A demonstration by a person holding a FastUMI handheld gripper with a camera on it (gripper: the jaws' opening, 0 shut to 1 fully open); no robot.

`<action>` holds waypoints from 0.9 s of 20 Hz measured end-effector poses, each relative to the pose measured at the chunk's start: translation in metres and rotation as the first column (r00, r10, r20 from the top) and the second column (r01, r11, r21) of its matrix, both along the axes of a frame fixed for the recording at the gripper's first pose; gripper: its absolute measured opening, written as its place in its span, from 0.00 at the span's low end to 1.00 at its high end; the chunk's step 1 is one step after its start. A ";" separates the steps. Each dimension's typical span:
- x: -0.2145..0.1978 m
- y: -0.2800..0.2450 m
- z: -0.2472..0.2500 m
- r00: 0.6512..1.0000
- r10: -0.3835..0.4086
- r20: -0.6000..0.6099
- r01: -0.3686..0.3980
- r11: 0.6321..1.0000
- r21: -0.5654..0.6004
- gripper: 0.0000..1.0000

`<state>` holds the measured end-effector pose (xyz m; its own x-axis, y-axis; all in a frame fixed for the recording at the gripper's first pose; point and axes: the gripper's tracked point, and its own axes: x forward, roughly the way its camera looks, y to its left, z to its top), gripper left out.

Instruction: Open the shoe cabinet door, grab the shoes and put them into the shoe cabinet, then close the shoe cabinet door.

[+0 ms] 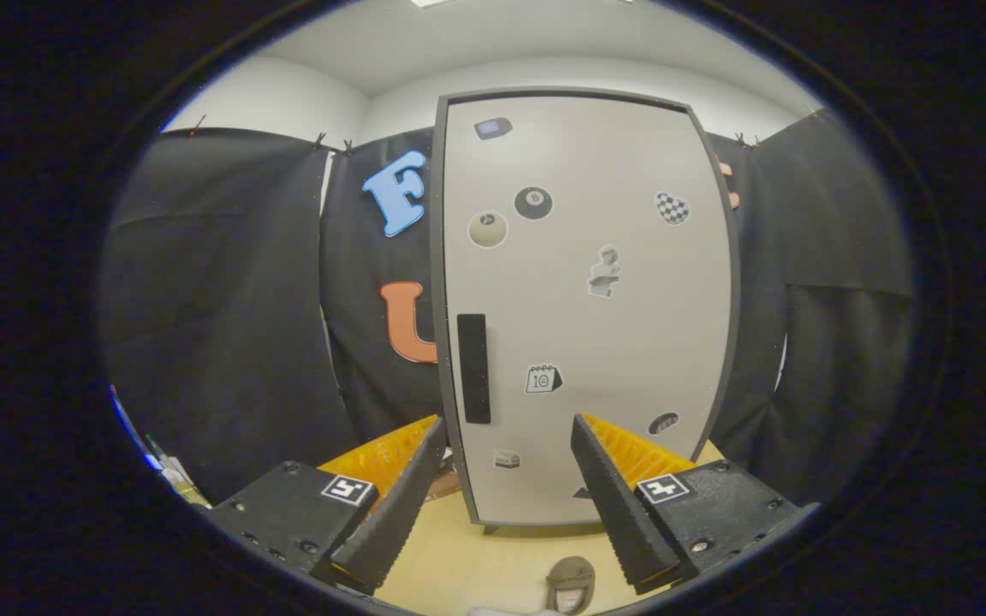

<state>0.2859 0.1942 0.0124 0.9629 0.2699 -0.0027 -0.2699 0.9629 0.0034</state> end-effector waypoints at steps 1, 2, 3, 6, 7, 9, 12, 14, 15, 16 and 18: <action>0.016 0.010 0.000 1.000 0.012 -0.008 -0.012 1.000 0.005 0.97; 0.031 0.016 0.002 1.000 0.012 -0.004 -0.012 1.000 0.013 0.97; 0.048 0.021 0.004 1.000 0.005 0.003 -0.005 1.000 0.015 0.97; 0.089 0.036 0.000 1.000 -0.005 -0.014 0.006 1.000 0.015 0.96; 0.102 0.039 -0.001 1.000 -0.013 -0.022 0.013 1.000 0.013 0.96; 0.120 0.043 -0.008 0.999 -0.020 -0.044 0.020 1.000 0.011 0.95; 0.128 0.047 -0.010 0.999 -0.036 -0.035 0.037 0.999 0.012 0.93; 0.125 0.052 -0.009 0.999 -0.040 -0.018 0.039 0.999 -0.008 0.79; 0.127 0.051 -0.009 0.998 -0.059 -0.013 0.059 0.998 -0.012 0.71; 0.124 0.051 -0.011 0.998 -0.059 -0.011 0.059 0.998 -0.012 0.64; 0.128 0.057 -0.015 0.998 -0.055 -0.019 0.054 0.998 -0.022 0.49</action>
<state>0.4142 0.2510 -0.0030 0.9759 0.2167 -0.0267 -0.2171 0.9761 -0.0123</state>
